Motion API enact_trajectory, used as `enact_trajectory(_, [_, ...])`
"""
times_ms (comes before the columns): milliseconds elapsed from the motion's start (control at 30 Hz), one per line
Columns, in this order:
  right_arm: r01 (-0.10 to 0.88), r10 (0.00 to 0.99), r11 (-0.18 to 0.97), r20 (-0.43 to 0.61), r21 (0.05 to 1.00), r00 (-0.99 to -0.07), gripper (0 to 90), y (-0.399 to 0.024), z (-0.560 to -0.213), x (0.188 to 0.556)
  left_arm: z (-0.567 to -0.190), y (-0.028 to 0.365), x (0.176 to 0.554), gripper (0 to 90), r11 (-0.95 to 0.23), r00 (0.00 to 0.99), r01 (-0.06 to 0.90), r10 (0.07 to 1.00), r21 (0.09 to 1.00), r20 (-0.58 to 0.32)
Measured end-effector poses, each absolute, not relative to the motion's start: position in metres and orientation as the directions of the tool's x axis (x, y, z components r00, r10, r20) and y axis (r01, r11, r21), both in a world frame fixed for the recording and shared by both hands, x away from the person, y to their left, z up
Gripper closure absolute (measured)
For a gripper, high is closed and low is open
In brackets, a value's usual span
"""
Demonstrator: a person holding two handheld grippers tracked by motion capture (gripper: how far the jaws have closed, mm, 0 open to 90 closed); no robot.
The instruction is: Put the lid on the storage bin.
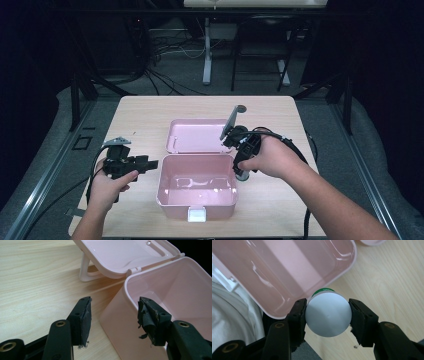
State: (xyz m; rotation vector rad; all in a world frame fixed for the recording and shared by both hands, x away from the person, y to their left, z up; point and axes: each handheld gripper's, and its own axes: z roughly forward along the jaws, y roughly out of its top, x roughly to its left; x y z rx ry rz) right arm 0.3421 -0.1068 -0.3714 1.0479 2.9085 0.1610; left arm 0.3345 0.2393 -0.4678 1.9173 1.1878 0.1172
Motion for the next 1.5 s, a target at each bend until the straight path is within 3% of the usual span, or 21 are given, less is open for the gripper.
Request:
enact_trajectory(467, [0.569, 0.572, 0.818, -0.005, 0.084, -0.821, 50.3, -0.072, -0.38, 0.345, -0.469, 0.241, 0.335, 44.7, -0.179, 0.539, 0.694, 0.771, 0.698, -0.338])
enact_trajectory(1500, [0.313, 0.313, 0.949, -0.028, 0.031, -0.949, 50.4, -0.054, -0.41, 0.349, -0.471, 0.247, 0.337, 44.7, -0.163, 0.526, 0.702, 0.776, 0.694, -0.349])
